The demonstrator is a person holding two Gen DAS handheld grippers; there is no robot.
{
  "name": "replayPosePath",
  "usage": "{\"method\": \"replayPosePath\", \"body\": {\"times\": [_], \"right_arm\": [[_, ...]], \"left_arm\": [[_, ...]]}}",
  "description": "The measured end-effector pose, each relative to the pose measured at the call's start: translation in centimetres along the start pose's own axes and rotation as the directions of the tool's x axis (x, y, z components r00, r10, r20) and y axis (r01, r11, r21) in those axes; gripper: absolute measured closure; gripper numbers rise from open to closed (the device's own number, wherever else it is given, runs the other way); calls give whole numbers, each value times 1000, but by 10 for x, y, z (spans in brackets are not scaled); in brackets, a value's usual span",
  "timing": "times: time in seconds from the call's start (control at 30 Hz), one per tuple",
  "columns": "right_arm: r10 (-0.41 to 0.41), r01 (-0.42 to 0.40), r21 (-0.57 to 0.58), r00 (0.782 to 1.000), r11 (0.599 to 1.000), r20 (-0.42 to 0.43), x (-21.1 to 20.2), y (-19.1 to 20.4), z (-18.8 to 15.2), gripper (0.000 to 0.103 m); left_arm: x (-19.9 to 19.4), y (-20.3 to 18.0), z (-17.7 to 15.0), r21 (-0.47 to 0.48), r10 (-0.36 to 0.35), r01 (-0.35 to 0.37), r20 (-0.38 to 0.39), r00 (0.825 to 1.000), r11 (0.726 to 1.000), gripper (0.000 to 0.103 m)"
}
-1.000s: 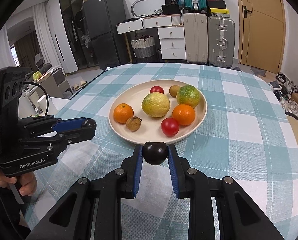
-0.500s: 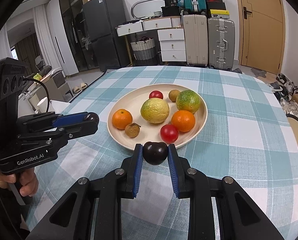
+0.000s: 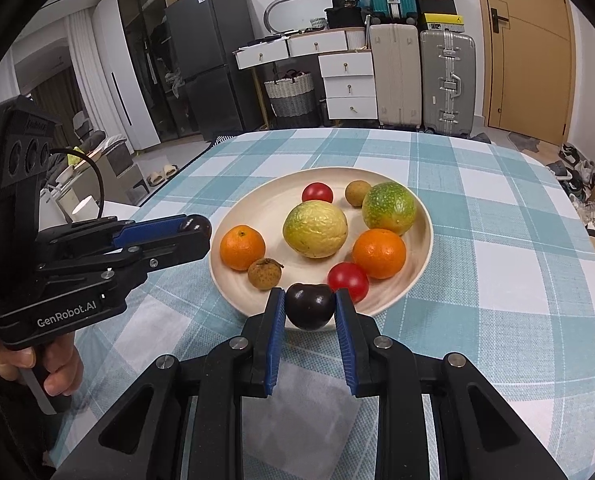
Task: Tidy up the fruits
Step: 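Carry both dark plums over the plate with the left and right tools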
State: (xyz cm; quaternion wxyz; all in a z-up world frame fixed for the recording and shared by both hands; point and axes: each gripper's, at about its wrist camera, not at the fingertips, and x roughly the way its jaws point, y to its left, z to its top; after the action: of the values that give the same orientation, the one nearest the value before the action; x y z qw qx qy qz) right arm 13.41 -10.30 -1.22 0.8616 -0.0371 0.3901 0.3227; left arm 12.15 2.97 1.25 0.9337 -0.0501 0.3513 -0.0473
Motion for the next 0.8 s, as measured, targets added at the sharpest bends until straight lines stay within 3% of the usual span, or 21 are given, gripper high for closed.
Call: {"method": "replayPosePath", "body": {"times": [0.8], "right_arm": [[10, -10, -5, 999, 1000, -42, 43, 5, 8, 77]], "left_arm": [[59, 18, 21, -16, 9, -9, -31, 999, 1000, 79]]}}
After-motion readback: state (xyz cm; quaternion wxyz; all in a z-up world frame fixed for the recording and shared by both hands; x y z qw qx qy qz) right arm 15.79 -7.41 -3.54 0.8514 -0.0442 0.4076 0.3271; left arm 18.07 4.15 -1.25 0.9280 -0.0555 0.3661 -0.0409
